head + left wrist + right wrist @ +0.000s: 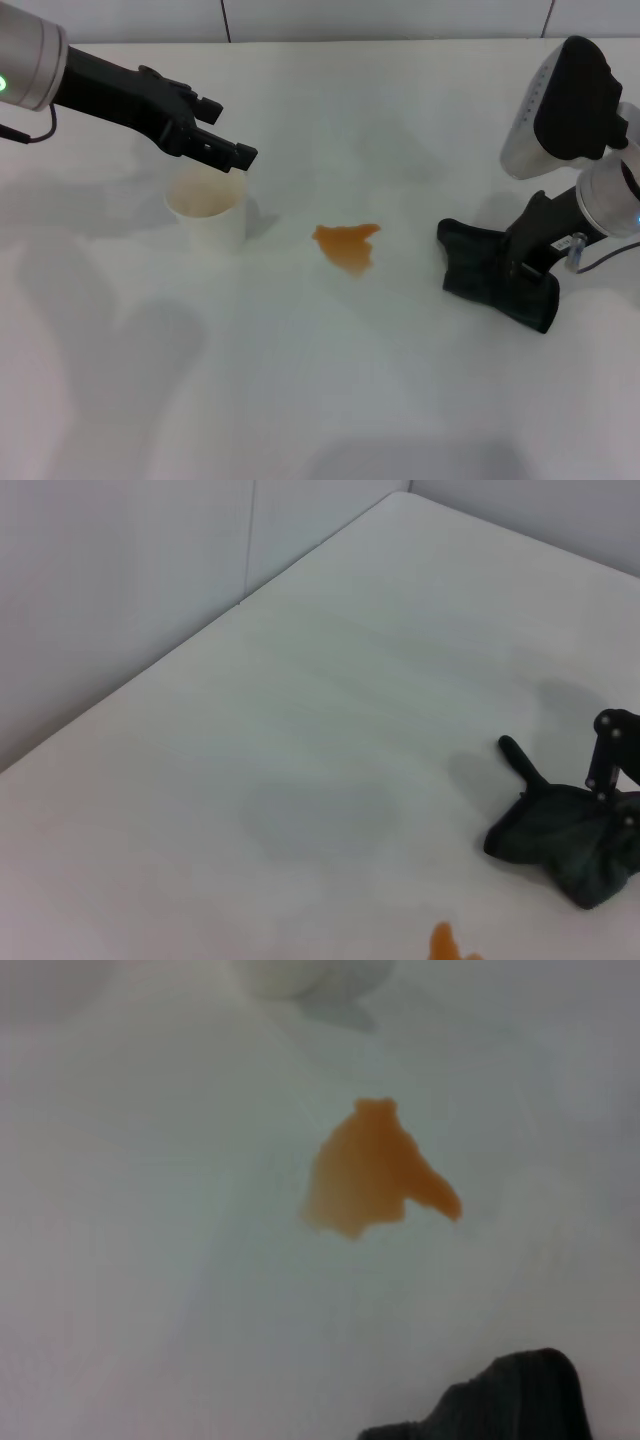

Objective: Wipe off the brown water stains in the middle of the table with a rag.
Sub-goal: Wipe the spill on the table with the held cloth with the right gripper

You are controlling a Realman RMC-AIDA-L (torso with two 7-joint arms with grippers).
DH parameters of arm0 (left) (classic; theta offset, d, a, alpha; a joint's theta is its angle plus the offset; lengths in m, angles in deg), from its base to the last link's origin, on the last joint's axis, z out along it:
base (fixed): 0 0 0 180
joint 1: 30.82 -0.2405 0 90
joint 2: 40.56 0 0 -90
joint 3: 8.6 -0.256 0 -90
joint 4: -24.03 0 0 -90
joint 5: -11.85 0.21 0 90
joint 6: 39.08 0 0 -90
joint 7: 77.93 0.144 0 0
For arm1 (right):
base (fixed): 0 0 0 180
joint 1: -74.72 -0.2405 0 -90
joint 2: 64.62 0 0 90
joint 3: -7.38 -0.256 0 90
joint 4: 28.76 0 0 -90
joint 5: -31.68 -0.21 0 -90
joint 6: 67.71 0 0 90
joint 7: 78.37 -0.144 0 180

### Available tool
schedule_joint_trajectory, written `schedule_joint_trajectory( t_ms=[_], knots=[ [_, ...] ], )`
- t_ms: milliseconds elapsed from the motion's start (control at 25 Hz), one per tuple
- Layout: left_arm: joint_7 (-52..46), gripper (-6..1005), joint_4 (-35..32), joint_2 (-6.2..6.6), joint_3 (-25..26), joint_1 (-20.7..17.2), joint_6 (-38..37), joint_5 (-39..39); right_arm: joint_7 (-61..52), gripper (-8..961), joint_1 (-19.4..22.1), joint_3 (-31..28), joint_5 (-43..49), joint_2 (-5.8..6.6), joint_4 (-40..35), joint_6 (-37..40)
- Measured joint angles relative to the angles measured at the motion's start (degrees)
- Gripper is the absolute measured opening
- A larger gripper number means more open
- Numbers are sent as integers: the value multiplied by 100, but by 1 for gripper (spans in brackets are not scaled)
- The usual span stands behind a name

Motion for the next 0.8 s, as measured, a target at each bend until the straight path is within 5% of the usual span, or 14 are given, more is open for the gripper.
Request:
schedule_joint_trajectory(
  t_ms=[400, 800],
  knots=[
    [0, 894, -14, 7, 0, 26, 79, 2, 7, 76, -132, 219, -270, -25, -107, -68],
    [0, 894, -69, 1, 8, 44, 80, 21, -4, 77, -390, 1096, -287, -30, -137, -465]
  ],
)
